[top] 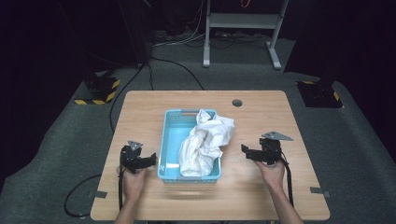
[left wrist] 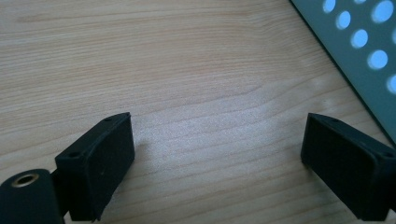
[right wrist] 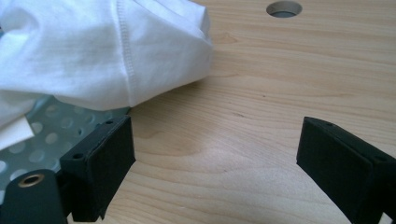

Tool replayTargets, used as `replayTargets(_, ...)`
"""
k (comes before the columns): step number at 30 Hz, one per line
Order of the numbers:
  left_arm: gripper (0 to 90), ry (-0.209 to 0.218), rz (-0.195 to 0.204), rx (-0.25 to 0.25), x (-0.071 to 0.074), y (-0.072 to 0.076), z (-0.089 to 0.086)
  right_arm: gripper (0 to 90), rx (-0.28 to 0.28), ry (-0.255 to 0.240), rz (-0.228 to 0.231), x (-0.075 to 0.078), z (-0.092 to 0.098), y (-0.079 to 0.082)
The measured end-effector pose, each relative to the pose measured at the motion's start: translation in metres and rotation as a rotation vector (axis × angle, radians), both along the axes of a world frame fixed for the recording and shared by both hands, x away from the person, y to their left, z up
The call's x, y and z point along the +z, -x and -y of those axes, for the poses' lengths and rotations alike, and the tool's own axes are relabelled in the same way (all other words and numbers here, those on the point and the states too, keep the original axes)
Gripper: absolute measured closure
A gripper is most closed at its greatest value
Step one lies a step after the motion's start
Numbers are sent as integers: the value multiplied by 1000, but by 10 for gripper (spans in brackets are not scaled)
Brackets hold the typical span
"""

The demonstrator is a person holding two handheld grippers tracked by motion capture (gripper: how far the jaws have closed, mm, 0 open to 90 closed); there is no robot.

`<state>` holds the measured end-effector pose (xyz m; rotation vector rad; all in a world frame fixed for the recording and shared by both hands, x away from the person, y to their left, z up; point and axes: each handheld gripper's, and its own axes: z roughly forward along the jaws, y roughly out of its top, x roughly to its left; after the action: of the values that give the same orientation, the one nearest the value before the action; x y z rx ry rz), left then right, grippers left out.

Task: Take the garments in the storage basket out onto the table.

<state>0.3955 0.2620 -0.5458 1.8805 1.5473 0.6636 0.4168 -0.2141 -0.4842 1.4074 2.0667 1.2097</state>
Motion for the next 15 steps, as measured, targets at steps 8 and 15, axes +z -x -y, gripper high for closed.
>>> replayTargets(8,98,0,0,0,0,0,0,110,23,-23,6,5,-8,-1)
replayTargets(15,99,0,0,0,0,0,0,93,18,-15,24,12,-11,-1)
